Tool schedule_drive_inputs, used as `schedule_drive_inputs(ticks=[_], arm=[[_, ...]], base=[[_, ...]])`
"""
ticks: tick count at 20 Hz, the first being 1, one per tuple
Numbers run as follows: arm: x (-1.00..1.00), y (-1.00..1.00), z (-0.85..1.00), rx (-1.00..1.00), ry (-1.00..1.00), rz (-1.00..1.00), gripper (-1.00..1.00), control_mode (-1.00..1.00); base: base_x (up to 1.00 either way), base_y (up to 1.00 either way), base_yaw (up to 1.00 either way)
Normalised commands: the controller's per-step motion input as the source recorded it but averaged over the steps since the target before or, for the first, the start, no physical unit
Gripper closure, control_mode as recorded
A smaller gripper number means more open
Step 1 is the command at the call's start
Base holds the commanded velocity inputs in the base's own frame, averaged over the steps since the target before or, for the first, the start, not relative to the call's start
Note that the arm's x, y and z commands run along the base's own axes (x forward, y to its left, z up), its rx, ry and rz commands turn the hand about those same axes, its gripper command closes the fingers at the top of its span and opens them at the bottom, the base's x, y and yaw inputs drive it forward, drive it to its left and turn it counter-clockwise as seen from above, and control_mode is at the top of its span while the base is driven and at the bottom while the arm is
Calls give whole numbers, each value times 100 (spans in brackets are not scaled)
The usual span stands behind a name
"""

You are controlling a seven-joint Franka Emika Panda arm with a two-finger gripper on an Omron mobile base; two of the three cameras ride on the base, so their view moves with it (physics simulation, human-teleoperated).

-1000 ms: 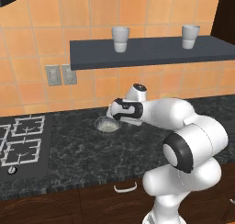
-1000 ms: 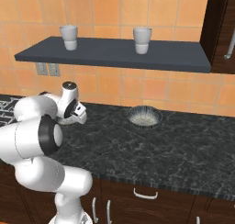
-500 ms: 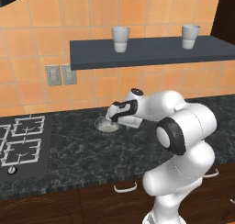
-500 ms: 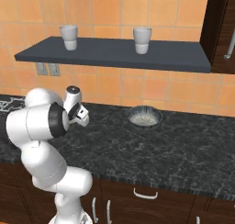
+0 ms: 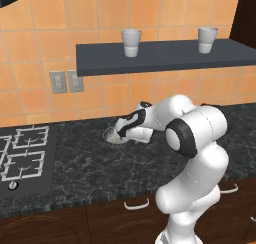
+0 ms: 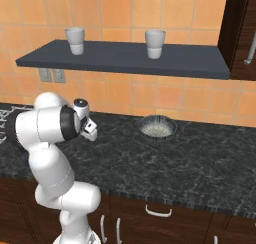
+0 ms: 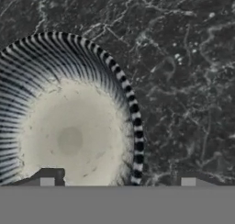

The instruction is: Pick up the bowls on the counter and stack them on top of one another in the open cabinet. Place the smaller bowl on top of the larger bowl.

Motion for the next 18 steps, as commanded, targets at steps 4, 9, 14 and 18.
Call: schedule_drive_inputs(ticks=[4,9,14,18], arm=[[8,12,-17,0,0,0,100,-100],[-11,5,-7,0,0,-3,100,-100],[-76,0,34,1,-2,-27,100,-100],[-71,-15,48,0,-1,-33,100,-100]], base=[[0,0,0],[0,0,0],[0,0,0],[0,0,0]])
